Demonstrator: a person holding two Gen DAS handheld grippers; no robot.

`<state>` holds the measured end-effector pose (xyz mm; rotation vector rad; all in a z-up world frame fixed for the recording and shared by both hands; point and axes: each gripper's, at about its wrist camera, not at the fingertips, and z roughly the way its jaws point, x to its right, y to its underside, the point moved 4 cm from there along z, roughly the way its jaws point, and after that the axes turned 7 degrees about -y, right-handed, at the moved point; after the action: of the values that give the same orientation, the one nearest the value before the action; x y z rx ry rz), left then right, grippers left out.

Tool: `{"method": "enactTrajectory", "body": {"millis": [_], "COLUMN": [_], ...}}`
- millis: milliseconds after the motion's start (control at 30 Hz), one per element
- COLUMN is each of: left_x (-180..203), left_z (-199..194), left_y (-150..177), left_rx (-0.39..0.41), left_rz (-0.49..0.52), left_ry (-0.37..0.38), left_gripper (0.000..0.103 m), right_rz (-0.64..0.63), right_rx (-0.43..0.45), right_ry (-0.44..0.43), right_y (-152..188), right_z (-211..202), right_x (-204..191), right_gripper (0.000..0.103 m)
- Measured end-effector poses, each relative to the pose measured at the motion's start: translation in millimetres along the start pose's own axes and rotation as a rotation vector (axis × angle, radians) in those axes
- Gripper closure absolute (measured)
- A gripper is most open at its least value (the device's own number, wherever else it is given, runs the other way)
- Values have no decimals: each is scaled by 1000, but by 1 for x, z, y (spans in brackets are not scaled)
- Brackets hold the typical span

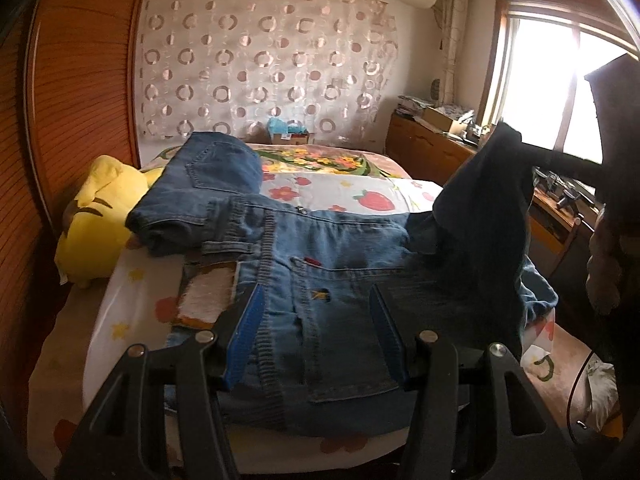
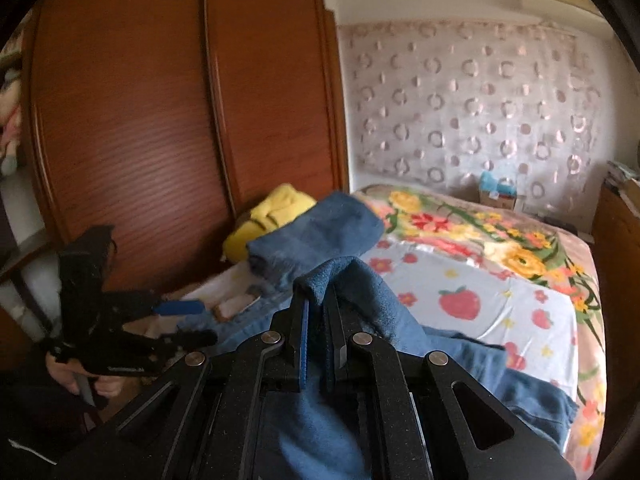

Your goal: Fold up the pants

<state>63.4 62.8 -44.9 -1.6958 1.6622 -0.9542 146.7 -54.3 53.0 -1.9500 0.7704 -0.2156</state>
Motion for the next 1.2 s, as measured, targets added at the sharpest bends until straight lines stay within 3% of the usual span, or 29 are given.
{"method": "enactTrajectory", "body": {"millis": [100,133,333,500,700,867,1200], "left_x": [-3,-3,7,29,54,74,79], "left_z": [0,1,7,20,40,59,90], "left_y": [0,1,3,8,14,20,27], "left_rx": [-2,-2,-12,-34,-74,-122,-188], "left_rz": [-7,-7,7,51,117,199,249], "left_ry": [-2,-1,27,74,116,146,94], "left_gripper": [49,49,49,49,50,50,49], "right_rz": [3,6,53,121,237,276,331], "right_rx": [-39,-46,-66,-114,-143,-157,-212], "right_ry": [2,9,79,172,212,213,175], "right_y": [10,13,39,75,114,127,147], "right_z": [10,9,-4,-14,-23,-24,-2], "right_x": [3,5,30,59,85,90,96], "right_gripper": [67,64,62,50,47,45,43]}}
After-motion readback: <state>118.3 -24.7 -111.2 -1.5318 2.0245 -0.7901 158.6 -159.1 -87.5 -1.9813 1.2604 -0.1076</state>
